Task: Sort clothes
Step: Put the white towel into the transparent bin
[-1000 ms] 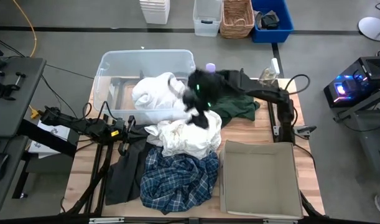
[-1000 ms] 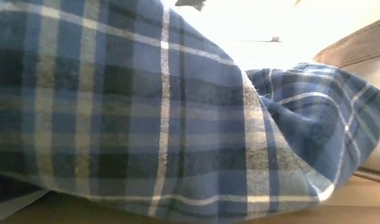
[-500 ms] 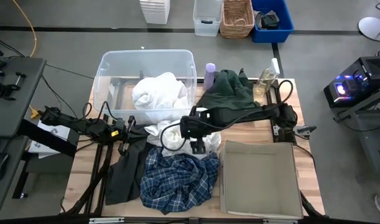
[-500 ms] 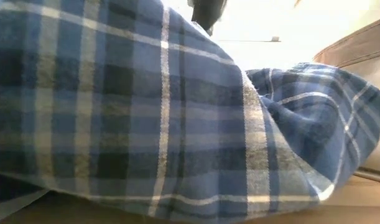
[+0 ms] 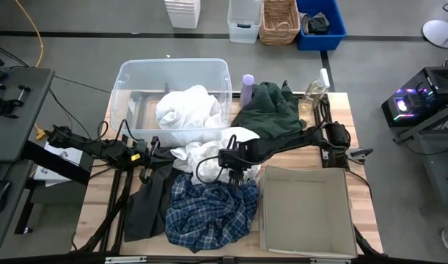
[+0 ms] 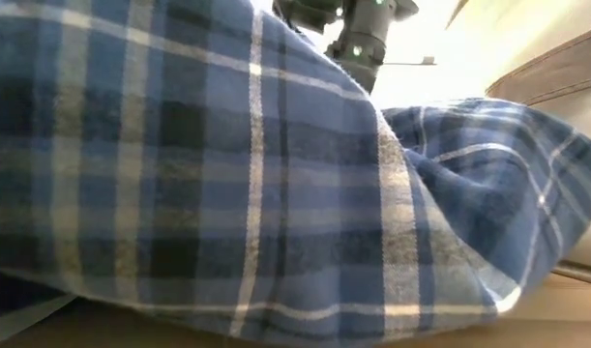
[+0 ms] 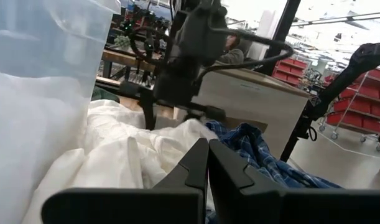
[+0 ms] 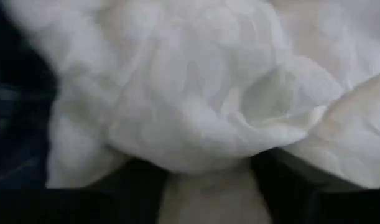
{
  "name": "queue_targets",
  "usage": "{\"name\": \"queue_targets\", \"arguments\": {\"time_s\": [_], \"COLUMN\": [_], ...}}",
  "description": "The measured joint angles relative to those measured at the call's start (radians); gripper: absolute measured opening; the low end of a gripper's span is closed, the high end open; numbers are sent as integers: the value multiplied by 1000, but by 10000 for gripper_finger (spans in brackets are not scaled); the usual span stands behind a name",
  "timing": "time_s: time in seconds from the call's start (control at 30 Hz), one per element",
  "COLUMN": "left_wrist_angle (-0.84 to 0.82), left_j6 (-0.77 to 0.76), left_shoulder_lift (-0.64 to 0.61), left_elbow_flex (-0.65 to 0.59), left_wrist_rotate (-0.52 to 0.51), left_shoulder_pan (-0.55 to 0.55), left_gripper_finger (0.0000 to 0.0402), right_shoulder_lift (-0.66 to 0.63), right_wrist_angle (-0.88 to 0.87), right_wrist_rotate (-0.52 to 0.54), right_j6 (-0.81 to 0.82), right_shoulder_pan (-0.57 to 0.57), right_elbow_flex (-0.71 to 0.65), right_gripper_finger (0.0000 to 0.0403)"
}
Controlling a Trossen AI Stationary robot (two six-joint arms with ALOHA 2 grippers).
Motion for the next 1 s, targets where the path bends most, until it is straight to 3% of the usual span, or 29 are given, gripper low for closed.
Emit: {"name": "queue_targets", "arguments": {"time_s": [0.07,0.13,0.33,0.5,0.73,0.9,1.0], "left_wrist_angle": [0,0,0,0,0,0,0], "left_j6": [0,0,0,0,0,0,0], "left_shoulder_lift": [0,0,0,0,0,0,0], "left_elbow_flex": [0,0,0,0,0,0,0], "left_wrist_rotate": [0,0,0,0,0,0,0], "left_shoulder_pan": [0,0,0,0,0,0,0], "left_gripper_finger": [1,1,1,1,1,1,1], "right_shoulder_lift": [-6,-29,-192,-314,-319,-259,-194], "right_wrist_angle": [-10,-32,-212,-193,167,598,864], "right_wrist_rotate": [-3,-33,-116,-213,-229,-241,-222], "right_j6": [8,-22,-119,-242,-371,-415,-359], "right_shoulder_pan": [-1,-1,-1,-29,-132,-216,-273], "right_elbow_flex": [4,30,269,543,829,848,848], "right_gripper_finger": [78,26,9,6,5,5,5]}}
